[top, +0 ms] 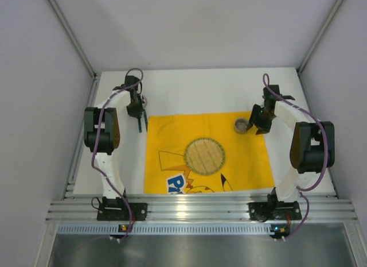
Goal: Set the dinner table for one person
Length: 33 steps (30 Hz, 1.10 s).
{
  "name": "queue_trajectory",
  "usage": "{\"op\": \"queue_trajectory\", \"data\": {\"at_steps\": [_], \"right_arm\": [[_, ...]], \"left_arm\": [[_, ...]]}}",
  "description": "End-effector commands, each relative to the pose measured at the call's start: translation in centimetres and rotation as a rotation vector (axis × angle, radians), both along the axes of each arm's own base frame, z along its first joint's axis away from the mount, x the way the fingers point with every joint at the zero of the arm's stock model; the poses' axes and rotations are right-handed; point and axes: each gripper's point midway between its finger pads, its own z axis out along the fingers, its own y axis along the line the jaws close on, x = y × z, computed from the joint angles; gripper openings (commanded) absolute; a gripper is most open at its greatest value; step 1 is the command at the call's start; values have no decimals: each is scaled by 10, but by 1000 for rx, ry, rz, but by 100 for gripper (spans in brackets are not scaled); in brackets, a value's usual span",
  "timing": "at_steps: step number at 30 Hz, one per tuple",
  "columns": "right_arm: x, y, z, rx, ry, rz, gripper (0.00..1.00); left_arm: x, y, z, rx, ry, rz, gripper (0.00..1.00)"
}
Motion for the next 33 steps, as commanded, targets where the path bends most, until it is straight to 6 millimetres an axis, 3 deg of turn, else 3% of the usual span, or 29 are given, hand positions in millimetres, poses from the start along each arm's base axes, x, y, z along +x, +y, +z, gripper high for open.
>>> {"op": "queue_trajectory", "data": {"at_steps": [1,5,10,12,14,15,17,18,20,22,23,24,26,27,29,30,32,33], "right_arm": [[16,0,13,-15,-50,3,51],[18,-1,24,-18,-70,11,53],[20,1,49,-7,-98,24,60],[20,2,59,0,-111,24,63],[20,3,71,5,-134,17,70],[19,4,77,12,-145,18,73],[17,5,89,17,-173,13,78],[15,5,92,18,-178,10,79],[12,4,102,19,-201,6,86],[7,4,107,20,-215,8,89],[4,4,106,19,-209,7,91],[2,3,108,15,-215,7,93],[-4,2,107,14,-210,6,96],[-8,3,110,16,-217,7,98],[-16,3,105,18,-203,6,99],[-19,3,108,18,-212,6,99],[-27,2,102,16,-197,10,100],[-31,1,103,11,-200,7,100]], "left_arm": [[-11,24,-18,80,77,44,0],[0,39,11,92,17,84,0],[12,41,74,91,-118,88,0],[10,39,100,76,-172,87,0],[4,32,112,41,-190,75,0],[0,28,129,23,-223,77,0],[-14,16,132,3,-224,58,0],[-23,7,148,-15,-259,52,0],[-45,-5,138,-56,-232,40,0],[-72,-31,133,-119,-214,17,0],[-83,-41,141,-141,-234,23,0],[-102,-61,124,-148,-193,-19,0],[-128,-94,123,-181,-194,-71,0],[-144,-104,105,-208,-156,-87,0],[-164,-128,99,-317,-140,-104,0],[-180,-131,80,-337,-95,-103,0],[-187,-138,75,-371,-105,-89,0],[-197,-139,63,-367,-75,-91,0]]}}
